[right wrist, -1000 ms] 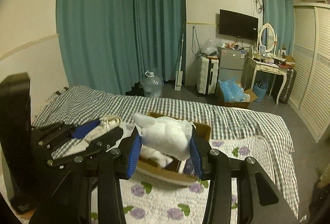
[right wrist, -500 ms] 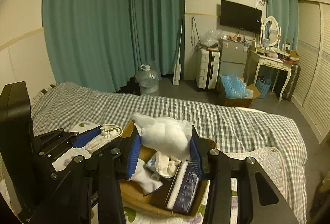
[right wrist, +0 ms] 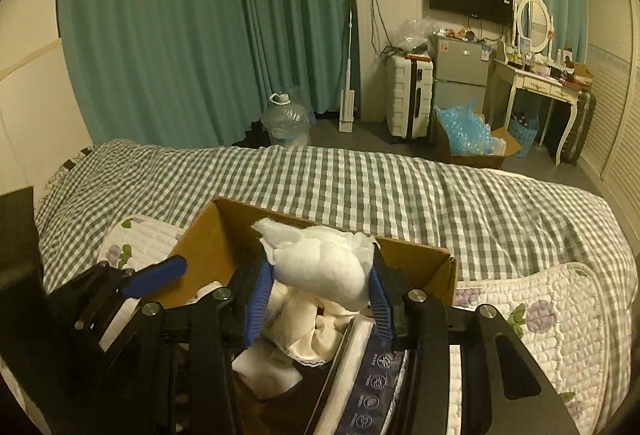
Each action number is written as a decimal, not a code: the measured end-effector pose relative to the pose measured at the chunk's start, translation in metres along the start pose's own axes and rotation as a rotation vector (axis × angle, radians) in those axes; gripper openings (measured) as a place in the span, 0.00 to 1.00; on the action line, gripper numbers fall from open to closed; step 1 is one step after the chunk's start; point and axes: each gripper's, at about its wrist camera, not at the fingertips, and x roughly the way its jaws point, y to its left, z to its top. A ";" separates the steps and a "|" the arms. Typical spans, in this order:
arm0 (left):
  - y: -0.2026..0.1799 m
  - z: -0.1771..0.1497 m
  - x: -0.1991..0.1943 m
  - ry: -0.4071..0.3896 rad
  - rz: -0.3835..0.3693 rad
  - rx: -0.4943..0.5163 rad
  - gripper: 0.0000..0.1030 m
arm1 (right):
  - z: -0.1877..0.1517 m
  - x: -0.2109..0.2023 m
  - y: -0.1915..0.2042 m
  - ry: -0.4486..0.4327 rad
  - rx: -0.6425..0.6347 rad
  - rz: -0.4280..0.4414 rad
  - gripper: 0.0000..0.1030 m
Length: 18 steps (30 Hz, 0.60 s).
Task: Organize soft objects
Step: 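Lift the cable and cloth and carry both grippers over the box, then open both grippers to drop the cable and cloth into the box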
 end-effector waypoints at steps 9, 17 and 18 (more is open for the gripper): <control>0.002 0.013 -0.032 -0.035 0.053 -0.010 0.69 | 0.012 -0.025 -0.012 -0.070 0.100 -0.058 0.91; -0.007 0.052 -0.149 -0.180 0.089 -0.008 0.81 | 0.043 -0.144 0.001 -0.189 0.055 -0.109 0.95; -0.008 0.057 -0.166 -0.209 0.098 -0.004 0.87 | 0.048 -0.166 0.005 -0.207 0.045 -0.115 0.97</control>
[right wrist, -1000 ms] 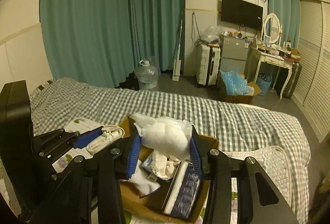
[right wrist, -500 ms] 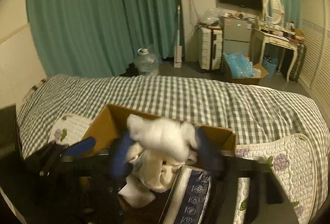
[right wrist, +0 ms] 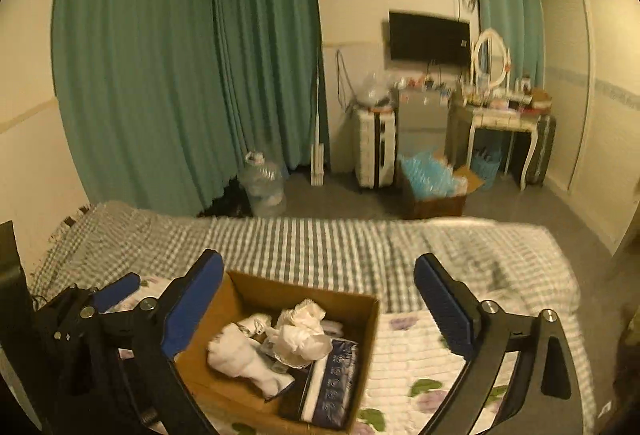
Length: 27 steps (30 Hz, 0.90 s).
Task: Organize soft objects
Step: 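Open both grippers to drop the cable and cloth into the box, then pull both grippers back from the box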
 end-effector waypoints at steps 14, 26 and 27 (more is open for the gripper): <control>0.025 0.053 -0.206 -0.311 -0.008 -0.034 1.00 | 0.049 -0.248 0.043 -0.279 -0.099 -0.033 1.00; 0.040 -0.007 -0.225 -0.374 0.004 -0.009 1.00 | -0.006 -0.281 0.058 -0.364 -0.064 -0.007 1.00; 0.041 -0.013 -0.219 -0.371 0.010 -0.013 1.00 | -0.011 -0.277 0.057 -0.362 -0.061 -0.010 1.00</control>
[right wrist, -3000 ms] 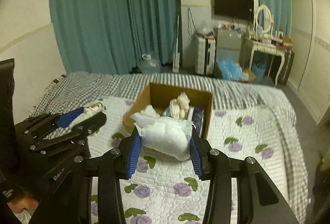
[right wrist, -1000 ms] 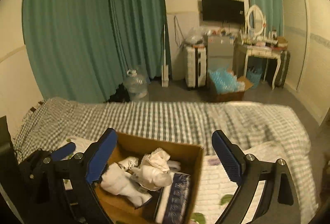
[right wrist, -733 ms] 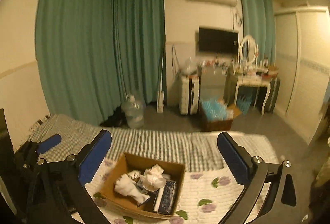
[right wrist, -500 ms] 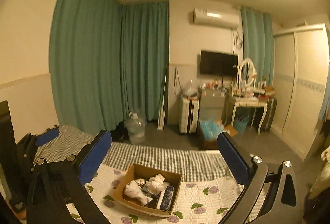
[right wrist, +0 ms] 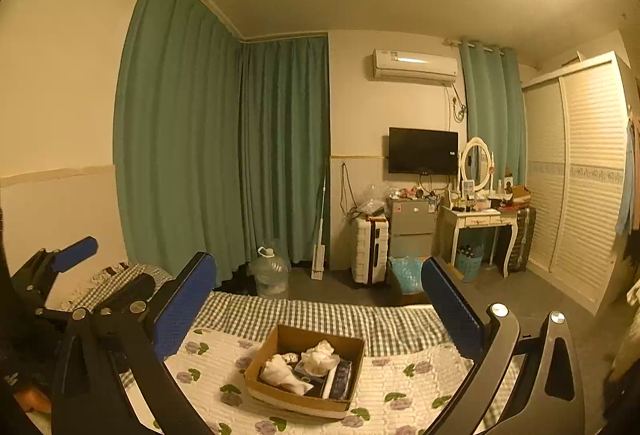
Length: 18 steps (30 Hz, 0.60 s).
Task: Organize soft objects
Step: 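Pull both grippers back from the box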
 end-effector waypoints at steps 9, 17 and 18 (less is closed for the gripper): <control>0.004 -0.087 0.060 0.107 0.046 -0.026 1.00 | -0.107 0.064 0.000 0.091 0.038 -0.005 1.00; -0.003 -0.165 0.099 0.225 0.049 -0.025 1.00 | -0.198 0.124 -0.009 0.222 0.047 -0.046 1.00; -0.004 -0.171 0.101 0.235 0.049 -0.024 1.00 | -0.204 0.129 -0.010 0.238 0.051 -0.043 1.00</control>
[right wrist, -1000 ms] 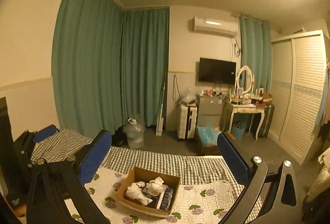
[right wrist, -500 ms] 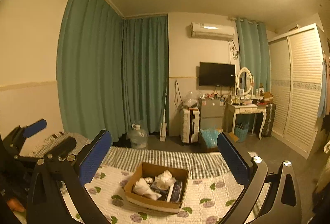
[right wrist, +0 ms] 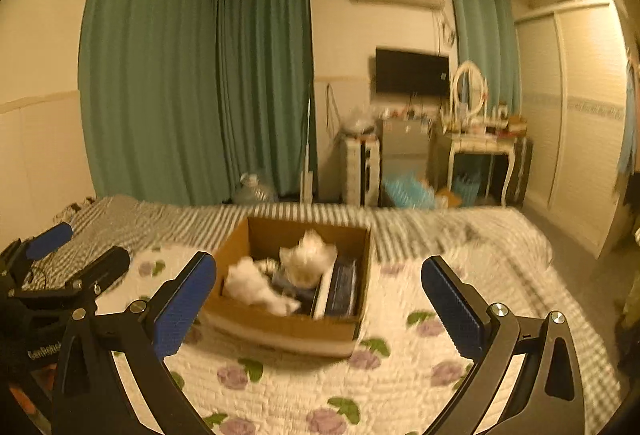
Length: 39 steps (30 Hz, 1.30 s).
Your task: Organize soft objects
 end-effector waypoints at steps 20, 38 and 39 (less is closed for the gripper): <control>0.002 -0.017 0.009 0.044 0.002 -0.009 1.00 | -0.022 0.018 0.000 0.068 0.026 0.010 1.00; 0.005 -0.017 0.008 0.045 -0.003 -0.025 1.00 | -0.027 0.024 -0.001 0.086 0.011 -0.004 1.00; 0.005 -0.017 0.008 0.045 0.000 -0.024 1.00 | -0.027 0.024 -0.001 0.086 0.009 -0.004 1.00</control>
